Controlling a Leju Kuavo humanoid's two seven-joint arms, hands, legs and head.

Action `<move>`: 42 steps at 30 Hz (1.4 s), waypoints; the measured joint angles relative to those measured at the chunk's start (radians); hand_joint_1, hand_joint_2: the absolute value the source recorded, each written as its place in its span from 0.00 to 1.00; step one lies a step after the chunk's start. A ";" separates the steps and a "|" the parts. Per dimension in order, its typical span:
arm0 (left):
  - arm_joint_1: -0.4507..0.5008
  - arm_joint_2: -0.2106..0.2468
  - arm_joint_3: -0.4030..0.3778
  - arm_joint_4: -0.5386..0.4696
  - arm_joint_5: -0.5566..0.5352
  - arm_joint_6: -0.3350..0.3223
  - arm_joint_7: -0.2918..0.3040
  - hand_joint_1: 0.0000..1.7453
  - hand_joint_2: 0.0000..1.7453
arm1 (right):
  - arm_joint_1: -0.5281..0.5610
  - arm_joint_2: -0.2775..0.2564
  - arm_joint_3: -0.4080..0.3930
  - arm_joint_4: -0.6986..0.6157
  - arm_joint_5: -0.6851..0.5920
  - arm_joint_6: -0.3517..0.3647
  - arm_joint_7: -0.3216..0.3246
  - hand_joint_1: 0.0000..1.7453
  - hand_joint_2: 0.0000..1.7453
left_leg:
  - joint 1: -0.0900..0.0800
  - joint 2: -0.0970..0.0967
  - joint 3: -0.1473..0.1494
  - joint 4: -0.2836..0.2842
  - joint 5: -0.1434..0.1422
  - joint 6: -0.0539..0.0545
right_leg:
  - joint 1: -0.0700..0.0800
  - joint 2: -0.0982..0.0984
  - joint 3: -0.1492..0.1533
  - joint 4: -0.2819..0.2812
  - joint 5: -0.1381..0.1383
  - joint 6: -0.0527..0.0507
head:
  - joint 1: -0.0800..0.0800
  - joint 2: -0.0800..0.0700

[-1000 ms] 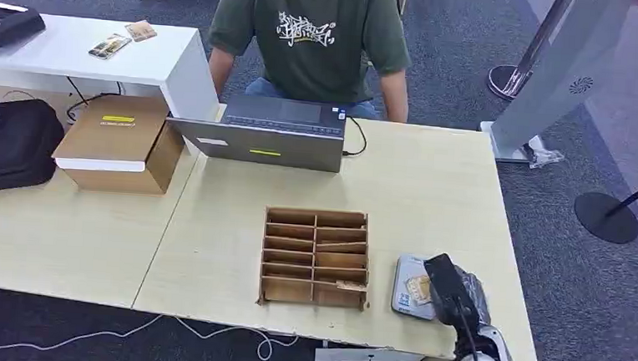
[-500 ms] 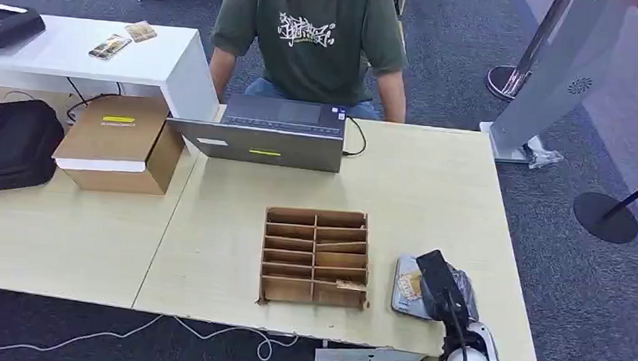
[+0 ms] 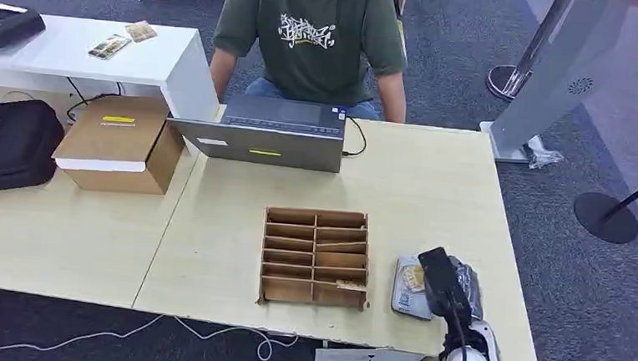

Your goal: Pass the card to the sensor for recognition and then transmit it.

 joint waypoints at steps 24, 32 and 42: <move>0.001 -0.009 0.000 0.000 -0.027 0.000 -0.032 0.00 0.00 | 0.068 0.100 -0.274 -0.408 0.820 -0.650 -0.710 1.00 1.00 | 0.000 -0.001 -0.002 0.000 -0.001 0.001 | 0.000 -0.001 -0.001 0.000 0.000 0.000 | 0.000 0.000; -0.001 0.002 0.000 0.000 -0.035 -0.003 -0.032 0.00 0.00 | 0.005 0.106 -0.419 -0.420 0.821 -0.650 -0.708 1.00 1.00 | -0.001 0.001 -0.001 0.000 -0.001 0.002 | 0.000 0.000 -0.001 0.000 0.000 0.001 | 0.000 0.000; -0.010 0.011 0.000 -0.001 -0.107 -0.008 -0.032 0.00 0.00 | -0.352 -0.168 -0.040 -0.088 0.824 -0.650 0.241 1.00 1.00 | -0.002 0.005 -0.012 0.000 0.002 0.004 | -0.003 0.004 -0.003 0.002 0.005 0.002 | 0.000 0.000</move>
